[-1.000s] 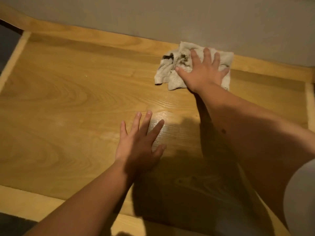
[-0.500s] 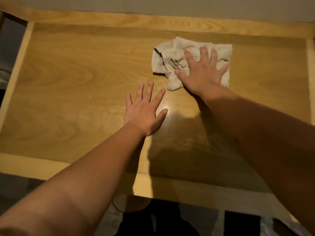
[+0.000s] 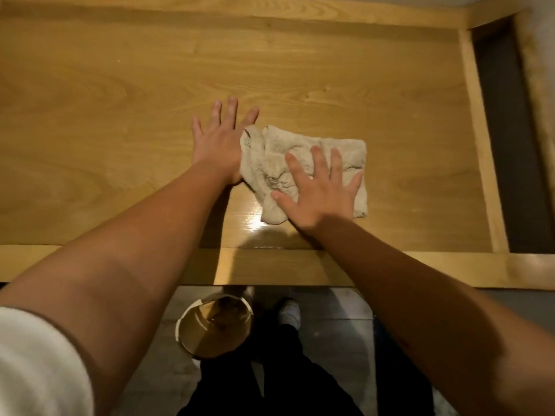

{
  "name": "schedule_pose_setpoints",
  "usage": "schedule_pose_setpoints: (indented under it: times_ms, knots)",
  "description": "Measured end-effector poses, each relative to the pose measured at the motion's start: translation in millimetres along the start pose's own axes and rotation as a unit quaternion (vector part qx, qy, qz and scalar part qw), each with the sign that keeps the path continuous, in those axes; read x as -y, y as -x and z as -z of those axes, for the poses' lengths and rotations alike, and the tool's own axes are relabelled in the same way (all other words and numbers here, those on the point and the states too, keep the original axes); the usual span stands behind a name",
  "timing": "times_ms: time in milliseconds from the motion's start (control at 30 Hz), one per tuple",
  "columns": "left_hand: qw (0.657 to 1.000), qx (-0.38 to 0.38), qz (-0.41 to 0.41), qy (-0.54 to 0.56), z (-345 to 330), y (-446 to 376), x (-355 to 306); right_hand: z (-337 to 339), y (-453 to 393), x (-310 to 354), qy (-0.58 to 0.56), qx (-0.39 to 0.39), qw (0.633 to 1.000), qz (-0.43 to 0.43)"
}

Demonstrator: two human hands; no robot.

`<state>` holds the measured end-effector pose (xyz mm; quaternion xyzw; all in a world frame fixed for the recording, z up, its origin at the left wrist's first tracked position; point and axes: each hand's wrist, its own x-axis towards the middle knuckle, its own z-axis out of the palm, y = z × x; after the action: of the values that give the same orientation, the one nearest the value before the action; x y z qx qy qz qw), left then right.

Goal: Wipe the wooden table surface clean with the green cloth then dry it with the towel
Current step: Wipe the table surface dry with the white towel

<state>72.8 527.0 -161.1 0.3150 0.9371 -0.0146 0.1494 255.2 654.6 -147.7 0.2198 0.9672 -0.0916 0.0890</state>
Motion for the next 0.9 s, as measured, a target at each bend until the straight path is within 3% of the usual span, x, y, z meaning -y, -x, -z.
schedule_pose_setpoints:
  times_ms: [233, 400, 567, 900]
  knots:
    - [1.0, -0.005, 0.02, 0.012, 4.1, 3.2, -7.5, -23.3, 74.9, 6.2, -0.003, -0.054, 0.997, 0.052]
    - [0.998, 0.048, 0.043, 0.024, 17.5, 1.4, -13.8, -31.1, 108.5, 8.7, 0.002, -0.097, 0.991, 0.087]
    - [0.999, 0.026, -0.041, 0.011, 3.4, 26.0, -81.7, -25.9, 122.7, -9.1, 0.006, -0.051, 0.991, 0.123]
    - [1.0, -0.012, -0.015, 0.013, -10.0, 33.3, -93.9, -2.2, 118.2, -113.8, 0.039, -0.009, 0.999, 0.007]
